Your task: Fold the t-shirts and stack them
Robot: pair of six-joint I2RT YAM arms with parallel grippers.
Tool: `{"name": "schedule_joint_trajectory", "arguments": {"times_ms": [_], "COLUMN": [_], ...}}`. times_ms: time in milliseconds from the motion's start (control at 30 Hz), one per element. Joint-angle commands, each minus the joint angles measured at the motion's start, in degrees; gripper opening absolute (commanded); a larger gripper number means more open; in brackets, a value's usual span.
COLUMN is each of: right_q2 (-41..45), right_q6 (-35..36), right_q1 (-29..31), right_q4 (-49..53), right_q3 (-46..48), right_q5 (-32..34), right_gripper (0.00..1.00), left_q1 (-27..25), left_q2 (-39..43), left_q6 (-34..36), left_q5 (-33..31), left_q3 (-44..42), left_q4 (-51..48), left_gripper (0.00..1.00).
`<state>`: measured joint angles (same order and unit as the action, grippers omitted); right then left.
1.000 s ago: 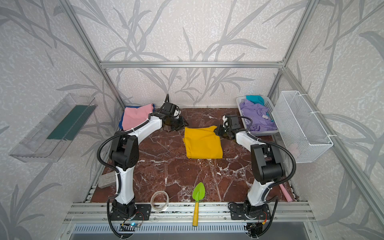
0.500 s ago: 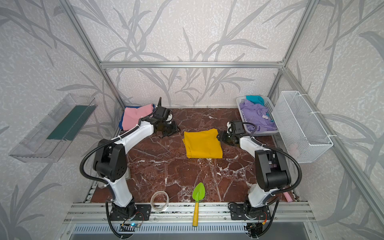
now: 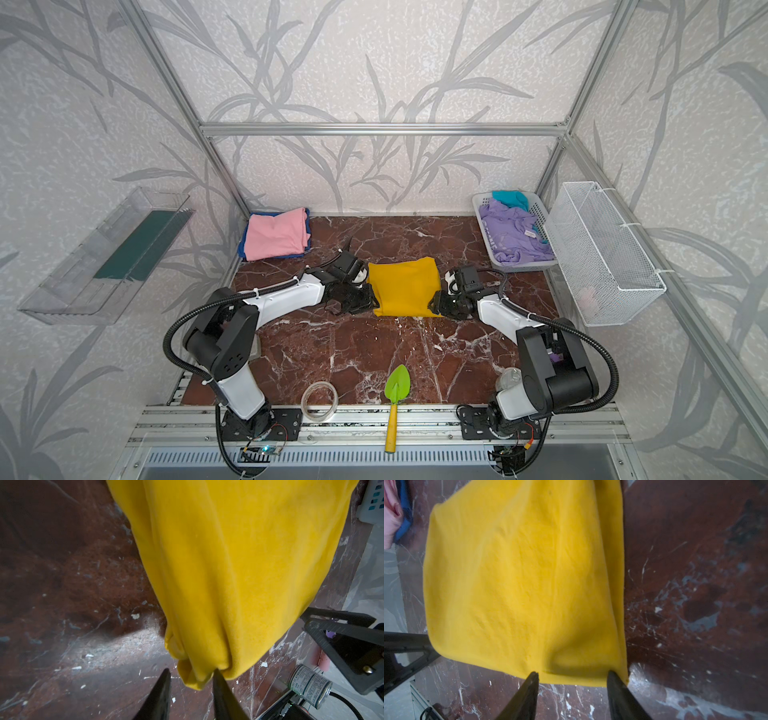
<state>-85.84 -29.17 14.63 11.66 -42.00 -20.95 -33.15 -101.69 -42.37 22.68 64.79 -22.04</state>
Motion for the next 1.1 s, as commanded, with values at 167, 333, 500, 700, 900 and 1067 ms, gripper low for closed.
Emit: {"name": "schedule_joint_trajectory", "arguments": {"times_ms": [167, 333, 500, 700, 900, 1067], "right_q2": [-1.41, -1.52, -1.17, -1.71, 0.11, -0.54], "right_q6": [-0.63, -0.02, 1.58, 1.32, 3.5, 1.71], "right_q1": [-0.39, -2.21, -6.66, -6.19, 0.79, 3.35], "right_q4": [-2.09, -0.63, 1.81, 0.89, 1.41, -0.64], "right_q3": [-0.37, -0.92, -0.97, -0.39, -0.02, 2.29], "right_q5": [0.67, 1.07, 1.18, -1.11, -4.09, -4.54], "right_gripper": [0.23, 0.0, 0.0, 0.0, 0.48, 0.53], "left_q1": [0.23, 0.27, 2.3, 3.39, 2.67, 2.39], "left_q2": [-1.84, -1.24, 3.05, 6.42, 5.41, 8.08], "left_q6": [-0.5, 0.14, 2.91, 6.45, 5.02, 4.5], "left_q5": [-1.29, -1.25, -3.9, -6.54, -3.66, -3.6], "left_q3": [-2.11, -3.46, -6.47, -6.55, -5.04, -6.92], "left_q4": [2.79, 2.95, -0.67, -5.87, -5.95, -6.76], "left_gripper": [0.0, 0.0, 0.0, 0.0, 0.2, 0.38]}}
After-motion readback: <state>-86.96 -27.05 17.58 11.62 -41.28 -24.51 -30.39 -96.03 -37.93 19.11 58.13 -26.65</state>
